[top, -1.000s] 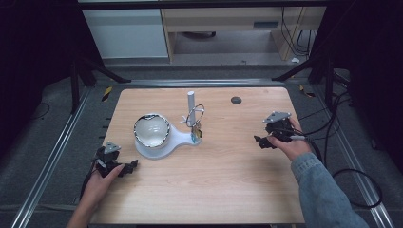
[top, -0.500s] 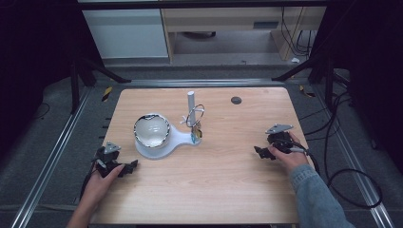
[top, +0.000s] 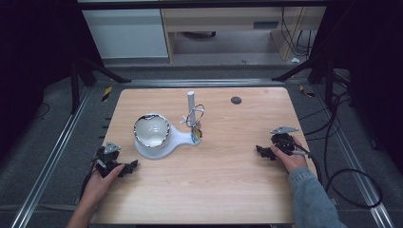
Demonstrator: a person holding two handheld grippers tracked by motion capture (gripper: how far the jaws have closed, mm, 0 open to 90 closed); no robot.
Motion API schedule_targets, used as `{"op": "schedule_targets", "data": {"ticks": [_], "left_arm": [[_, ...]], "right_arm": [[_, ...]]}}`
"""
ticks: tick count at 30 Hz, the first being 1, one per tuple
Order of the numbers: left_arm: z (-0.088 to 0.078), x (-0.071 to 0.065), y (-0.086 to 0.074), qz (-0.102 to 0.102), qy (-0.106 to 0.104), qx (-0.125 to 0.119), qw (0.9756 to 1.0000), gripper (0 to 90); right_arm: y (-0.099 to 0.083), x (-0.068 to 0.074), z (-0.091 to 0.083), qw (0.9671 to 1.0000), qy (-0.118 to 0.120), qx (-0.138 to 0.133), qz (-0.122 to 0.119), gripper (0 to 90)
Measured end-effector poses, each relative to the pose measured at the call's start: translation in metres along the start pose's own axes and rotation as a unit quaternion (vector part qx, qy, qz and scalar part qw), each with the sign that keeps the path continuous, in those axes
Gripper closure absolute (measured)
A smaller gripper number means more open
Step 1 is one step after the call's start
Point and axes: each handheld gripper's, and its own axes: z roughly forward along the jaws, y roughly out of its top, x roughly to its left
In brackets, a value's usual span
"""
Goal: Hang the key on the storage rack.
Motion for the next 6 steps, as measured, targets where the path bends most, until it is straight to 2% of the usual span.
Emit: {"op": "schedule_targets", "data": {"ticks": [6], "left_arm": [[0.0000, 0.0000, 0.0000, 0.000, 0.000, 0.000, 1.0000, 0.0]], "right_arm": [[0.0011, -0.0042, 0.0018, 0.9996, -0.017, 0.006, 0.020, 0.4]]}}
